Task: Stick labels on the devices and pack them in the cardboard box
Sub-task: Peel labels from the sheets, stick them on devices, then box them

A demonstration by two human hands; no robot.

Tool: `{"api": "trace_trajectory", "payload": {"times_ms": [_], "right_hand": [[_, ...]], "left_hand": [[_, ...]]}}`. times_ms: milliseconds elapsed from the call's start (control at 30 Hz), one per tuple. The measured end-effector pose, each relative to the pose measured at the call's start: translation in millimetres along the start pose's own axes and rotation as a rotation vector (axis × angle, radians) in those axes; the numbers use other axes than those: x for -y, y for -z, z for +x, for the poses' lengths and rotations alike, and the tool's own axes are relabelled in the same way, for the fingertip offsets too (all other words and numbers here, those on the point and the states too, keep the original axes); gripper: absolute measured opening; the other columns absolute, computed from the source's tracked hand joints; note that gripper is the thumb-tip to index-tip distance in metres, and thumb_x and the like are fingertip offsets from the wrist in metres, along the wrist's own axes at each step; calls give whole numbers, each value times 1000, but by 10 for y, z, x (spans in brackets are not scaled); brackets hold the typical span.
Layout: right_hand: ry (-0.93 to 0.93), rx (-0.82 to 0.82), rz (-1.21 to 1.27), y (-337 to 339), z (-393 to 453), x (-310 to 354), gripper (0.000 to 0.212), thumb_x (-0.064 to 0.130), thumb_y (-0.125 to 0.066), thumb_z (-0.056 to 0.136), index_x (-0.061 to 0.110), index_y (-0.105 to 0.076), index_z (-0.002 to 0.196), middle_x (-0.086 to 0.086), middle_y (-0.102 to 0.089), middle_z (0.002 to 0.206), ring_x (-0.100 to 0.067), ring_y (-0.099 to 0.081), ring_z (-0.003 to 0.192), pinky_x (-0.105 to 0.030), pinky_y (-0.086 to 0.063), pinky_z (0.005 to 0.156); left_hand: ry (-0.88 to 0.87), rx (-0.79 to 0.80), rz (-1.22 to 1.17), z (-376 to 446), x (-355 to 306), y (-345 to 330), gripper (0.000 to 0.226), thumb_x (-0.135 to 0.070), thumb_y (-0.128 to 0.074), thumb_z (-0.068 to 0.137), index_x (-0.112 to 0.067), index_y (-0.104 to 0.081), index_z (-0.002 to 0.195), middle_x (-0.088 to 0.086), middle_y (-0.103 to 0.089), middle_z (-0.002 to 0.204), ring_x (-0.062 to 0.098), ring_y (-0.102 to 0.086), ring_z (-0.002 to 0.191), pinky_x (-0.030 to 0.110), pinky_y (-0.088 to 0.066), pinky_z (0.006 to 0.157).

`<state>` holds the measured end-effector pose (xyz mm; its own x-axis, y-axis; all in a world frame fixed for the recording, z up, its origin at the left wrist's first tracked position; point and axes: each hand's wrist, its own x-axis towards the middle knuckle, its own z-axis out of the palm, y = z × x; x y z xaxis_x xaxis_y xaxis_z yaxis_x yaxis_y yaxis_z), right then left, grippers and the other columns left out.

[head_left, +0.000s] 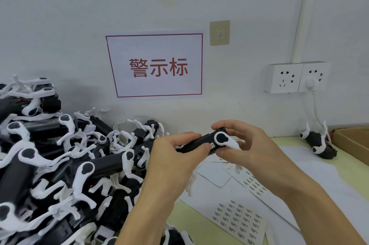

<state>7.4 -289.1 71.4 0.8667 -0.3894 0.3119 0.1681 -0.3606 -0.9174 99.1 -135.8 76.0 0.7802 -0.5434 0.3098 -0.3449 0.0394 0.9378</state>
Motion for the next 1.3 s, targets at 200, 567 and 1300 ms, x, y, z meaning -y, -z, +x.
{"api": "trace_trajectory", "payload": {"times_ms": [200,567,1300], "right_hand": [[-4,-52,-10,-23,9,-19,28,25,-80,80,42,-71,101,13,-70,103,-18,-71,89,-32,-56,84],[-17,64,-48,13,-5,-7,45,28,-73,72,45,-67,113,14,-69,115,-13,-70,102,-46,-55,92],[201,101,198,77,12,-89,50,17,-80,67,27,-63,114,-2,-66,117,-23,-63,110,-25,-51,88]], "left_hand": [[-68,35,62,-11,-27,0,48,-17,-79,82,-60,-69,63,-27,-71,87,-10,-63,80,0,-44,64],[-44,-39,75,42,79,-12,2,-34,-79,80,-34,-77,80,-14,-72,77,2,-65,71,12,-49,62],[107,8,-468,146,329,141,33,-22,-68,80,-21,-69,113,6,-72,116,33,-66,111,45,-53,94]]}}
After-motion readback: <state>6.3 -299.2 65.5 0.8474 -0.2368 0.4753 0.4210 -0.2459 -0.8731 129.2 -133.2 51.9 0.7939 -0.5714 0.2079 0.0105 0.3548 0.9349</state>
